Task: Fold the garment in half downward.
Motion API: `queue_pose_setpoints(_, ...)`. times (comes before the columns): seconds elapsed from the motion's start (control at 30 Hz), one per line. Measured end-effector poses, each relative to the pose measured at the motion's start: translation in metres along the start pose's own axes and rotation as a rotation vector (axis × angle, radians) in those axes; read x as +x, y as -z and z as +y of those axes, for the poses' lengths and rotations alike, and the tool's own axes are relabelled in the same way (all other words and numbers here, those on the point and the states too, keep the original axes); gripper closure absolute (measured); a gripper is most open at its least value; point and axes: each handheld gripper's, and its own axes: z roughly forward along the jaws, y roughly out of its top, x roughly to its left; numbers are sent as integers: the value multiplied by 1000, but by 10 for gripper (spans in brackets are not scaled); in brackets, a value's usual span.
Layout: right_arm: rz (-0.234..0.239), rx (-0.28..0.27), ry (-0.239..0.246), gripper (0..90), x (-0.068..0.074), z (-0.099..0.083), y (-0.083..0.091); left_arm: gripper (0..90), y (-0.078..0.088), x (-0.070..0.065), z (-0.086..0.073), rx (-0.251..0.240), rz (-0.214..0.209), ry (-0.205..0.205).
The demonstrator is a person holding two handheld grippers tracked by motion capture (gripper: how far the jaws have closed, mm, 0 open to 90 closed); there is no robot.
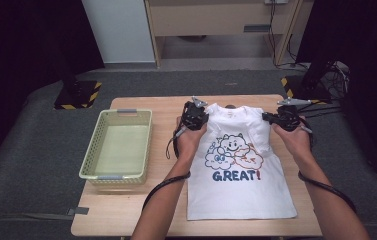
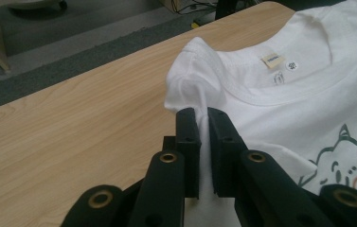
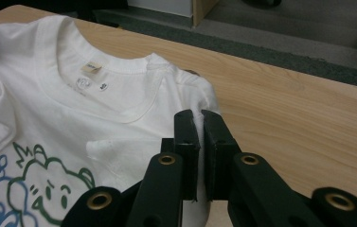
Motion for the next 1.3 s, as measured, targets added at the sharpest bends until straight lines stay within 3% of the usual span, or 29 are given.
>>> queue_pose_setpoints(0.27,26,-4,30,859,11,-12,29,845,23,-16,-13,-21,-23,-29)
queue_pose_setpoints(0.5,42,14,65,858,16,-20,47,844,33,-26,-23,-29,-56,-51)
queue_pose_setpoints(0.7,57,24,70,858,17,-29,52,845,42,-34,-28,-24,-68,-84)
queue_pose_setpoints(1.3,116,36,101,857,32,-52,76,843,62,-48,-51,-25,-111,-120)
